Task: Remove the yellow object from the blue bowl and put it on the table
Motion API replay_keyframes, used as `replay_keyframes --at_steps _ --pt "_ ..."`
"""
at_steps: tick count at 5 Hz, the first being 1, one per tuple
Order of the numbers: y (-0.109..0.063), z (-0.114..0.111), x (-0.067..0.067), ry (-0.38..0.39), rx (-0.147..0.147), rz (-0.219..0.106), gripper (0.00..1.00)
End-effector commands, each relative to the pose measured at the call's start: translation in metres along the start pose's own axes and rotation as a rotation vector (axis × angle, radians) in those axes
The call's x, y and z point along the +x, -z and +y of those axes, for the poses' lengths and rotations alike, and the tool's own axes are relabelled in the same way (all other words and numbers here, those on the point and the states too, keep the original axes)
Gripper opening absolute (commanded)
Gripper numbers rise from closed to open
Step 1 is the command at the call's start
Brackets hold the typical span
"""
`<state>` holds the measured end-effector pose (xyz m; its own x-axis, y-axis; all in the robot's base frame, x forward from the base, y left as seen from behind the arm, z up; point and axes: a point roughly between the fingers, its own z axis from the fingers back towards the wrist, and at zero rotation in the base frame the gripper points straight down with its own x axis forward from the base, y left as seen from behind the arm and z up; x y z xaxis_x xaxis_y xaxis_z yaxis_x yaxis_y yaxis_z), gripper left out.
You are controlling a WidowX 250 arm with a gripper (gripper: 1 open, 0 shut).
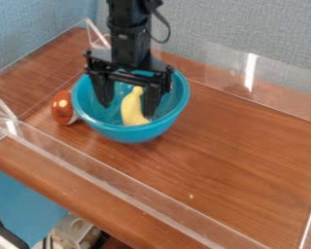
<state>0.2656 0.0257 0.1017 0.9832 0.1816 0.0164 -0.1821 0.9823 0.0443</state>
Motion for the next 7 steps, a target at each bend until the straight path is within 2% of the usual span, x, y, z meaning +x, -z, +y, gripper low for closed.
replay_keyframes --at_steps 1,2,4,7 --pt "-0.003 0.009 0.012 -0.025 0.005 -0.049 1.00" --pt "0.007 0.020 0.016 -0.055 0.014 -0.045 1.00" --pt "0.023 -0.003 0.032 -0.100 0.018 -0.044 1.00" --pt "0.043 0.016 0.038 -0.116 0.000 -0.025 1.00"
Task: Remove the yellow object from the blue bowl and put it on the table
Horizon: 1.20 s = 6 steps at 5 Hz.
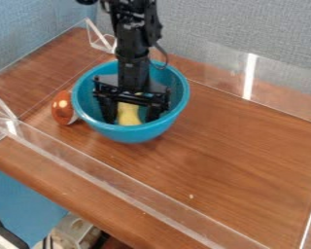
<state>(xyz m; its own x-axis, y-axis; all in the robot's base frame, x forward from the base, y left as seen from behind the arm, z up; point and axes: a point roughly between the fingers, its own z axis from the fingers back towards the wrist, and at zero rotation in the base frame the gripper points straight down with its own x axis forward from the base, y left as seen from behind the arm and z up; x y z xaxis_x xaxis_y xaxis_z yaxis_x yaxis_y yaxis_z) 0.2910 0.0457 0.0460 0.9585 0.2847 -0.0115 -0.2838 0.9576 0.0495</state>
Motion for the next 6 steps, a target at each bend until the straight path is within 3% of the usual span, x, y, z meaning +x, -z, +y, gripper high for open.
replay_keyframes --at_steps 1,2,3,5,6 --pt "-0.010 -0.008 0.012 -0.037 -0.014 -0.054 1.00" --pt "-0.007 -0.019 0.013 -0.058 -0.019 -0.050 1.00" --pt "-0.015 -0.018 0.014 -0.063 -0.031 -0.054 0.00" --pt "-0.054 -0.046 0.005 -0.047 -0.078 -0.072 0.00" --pt "-0.066 -0.053 0.008 -0.081 -0.102 -0.064 0.00"
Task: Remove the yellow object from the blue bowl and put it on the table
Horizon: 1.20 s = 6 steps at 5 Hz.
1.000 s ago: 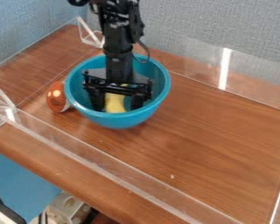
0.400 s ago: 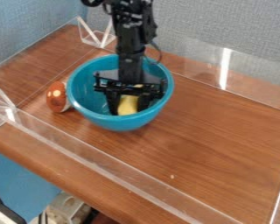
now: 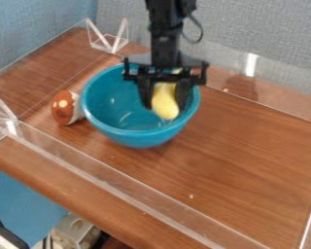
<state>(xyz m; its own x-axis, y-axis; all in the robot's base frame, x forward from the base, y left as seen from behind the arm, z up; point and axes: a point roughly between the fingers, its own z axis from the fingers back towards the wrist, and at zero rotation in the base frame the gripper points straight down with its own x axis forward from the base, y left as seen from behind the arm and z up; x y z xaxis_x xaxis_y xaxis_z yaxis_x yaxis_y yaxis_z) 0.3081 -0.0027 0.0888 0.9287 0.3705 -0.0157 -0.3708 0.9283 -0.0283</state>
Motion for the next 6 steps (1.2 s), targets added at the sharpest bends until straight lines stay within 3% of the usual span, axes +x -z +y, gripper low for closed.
replay_keyframes --at_steps 1,3,4,6 --pt "-0.023 -0.027 0.008 -0.006 -0.051 -0.057 0.00" --pt "0.000 -0.097 0.009 0.006 -0.064 -0.029 0.00" --pt "0.011 -0.121 0.011 0.009 -0.063 -0.020 0.00" --pt "0.024 -0.142 0.009 -0.014 -0.057 -0.013 0.00"
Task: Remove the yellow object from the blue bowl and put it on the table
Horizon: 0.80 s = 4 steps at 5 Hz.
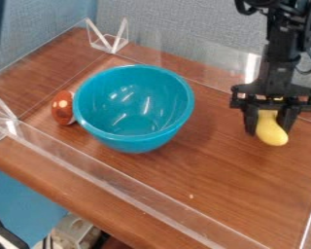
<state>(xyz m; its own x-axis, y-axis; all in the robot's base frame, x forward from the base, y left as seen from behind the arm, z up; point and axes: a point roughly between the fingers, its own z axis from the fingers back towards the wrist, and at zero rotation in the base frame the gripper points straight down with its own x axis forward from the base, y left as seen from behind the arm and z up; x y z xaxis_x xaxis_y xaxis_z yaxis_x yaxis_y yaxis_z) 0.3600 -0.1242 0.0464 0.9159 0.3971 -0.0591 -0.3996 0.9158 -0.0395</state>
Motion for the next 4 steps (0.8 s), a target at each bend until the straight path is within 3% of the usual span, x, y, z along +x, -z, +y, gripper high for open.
replay_keyframes --at_steps 1,4 --pt "-0.018 -0.010 0.009 0.016 -0.045 -0.050 0.00" --pt "-0.011 -0.002 0.023 0.035 -0.047 -0.034 0.00"
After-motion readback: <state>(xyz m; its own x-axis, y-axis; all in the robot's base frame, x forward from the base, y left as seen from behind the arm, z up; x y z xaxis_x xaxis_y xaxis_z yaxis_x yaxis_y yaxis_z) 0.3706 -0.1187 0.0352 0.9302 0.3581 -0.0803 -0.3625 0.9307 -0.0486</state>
